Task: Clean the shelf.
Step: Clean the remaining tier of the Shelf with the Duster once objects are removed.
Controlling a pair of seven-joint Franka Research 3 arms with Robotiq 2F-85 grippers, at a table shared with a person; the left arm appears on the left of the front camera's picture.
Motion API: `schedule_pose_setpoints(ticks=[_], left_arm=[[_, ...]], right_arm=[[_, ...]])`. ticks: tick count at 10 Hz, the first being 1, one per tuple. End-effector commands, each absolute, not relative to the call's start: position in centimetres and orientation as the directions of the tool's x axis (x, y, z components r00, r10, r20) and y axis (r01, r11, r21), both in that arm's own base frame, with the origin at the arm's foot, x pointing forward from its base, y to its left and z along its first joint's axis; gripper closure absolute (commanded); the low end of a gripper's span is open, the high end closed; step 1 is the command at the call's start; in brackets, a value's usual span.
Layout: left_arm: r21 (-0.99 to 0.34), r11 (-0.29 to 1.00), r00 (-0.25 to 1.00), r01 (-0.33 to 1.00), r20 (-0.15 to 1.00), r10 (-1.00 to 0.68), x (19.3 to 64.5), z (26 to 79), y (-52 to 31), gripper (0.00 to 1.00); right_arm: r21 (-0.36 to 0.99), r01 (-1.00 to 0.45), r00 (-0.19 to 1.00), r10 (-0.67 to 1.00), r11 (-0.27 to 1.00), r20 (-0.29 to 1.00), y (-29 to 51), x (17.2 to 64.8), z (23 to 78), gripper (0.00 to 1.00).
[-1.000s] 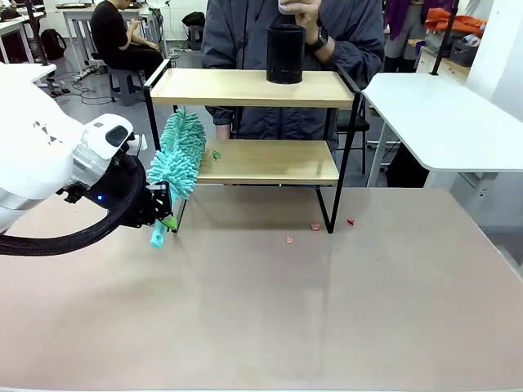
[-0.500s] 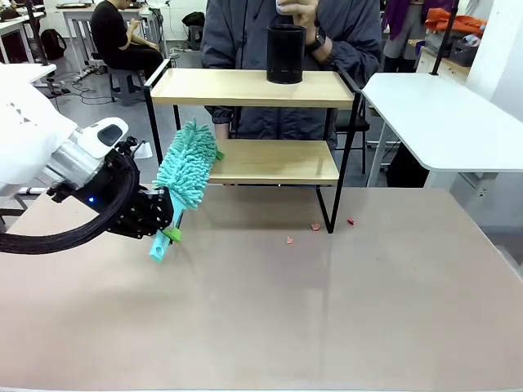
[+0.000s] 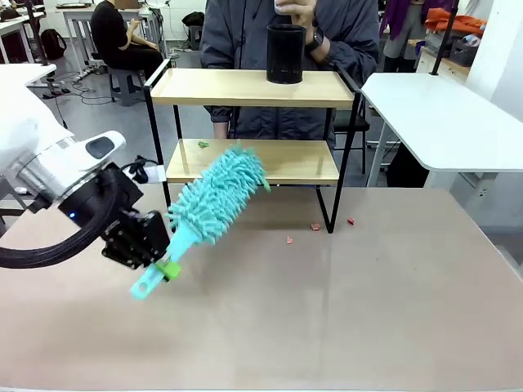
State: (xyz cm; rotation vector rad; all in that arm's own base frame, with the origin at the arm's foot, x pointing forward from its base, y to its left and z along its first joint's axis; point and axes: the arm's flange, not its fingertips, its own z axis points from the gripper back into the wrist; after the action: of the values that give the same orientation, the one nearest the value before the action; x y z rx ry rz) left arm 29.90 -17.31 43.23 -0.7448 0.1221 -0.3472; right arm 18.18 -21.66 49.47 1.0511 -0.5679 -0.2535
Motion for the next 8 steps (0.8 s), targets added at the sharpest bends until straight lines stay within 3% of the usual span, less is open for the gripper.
schedule_pose_setpoints(ticks=[1,3,4,8], left_arm=[[-0.742,0.57,0.789,0.353,-0.091,-0.607,28.9,44.1,-15.6,0.87],[-0.818,0.446,0.616,0.362,-0.149,-0.773,28.3,44.9,-14.2,0.87],[-0.843,0.412,0.586,0.346,-0.149,-0.796,28.3,45.1,-13.4,0.87],[-0.882,0.335,0.595,0.332,-0.08,-0.8,28.0,46.9,-8.8,0.87]], right_arm=[[0.872,-0.103,0.819,-0.457,0.478,0.347,-21.5,18.4,49.6,0.0],[0.872,-0.103,0.819,-0.457,0.478,0.347,-21.5,18.4,49.6,0.0],[0.872,-0.103,0.819,-0.457,0.478,0.347,-21.5,18.4,49.6,0.0],[0.872,-0.103,0.819,-0.457,0.478,0.347,-21.5,18.4,49.6,0.0]])
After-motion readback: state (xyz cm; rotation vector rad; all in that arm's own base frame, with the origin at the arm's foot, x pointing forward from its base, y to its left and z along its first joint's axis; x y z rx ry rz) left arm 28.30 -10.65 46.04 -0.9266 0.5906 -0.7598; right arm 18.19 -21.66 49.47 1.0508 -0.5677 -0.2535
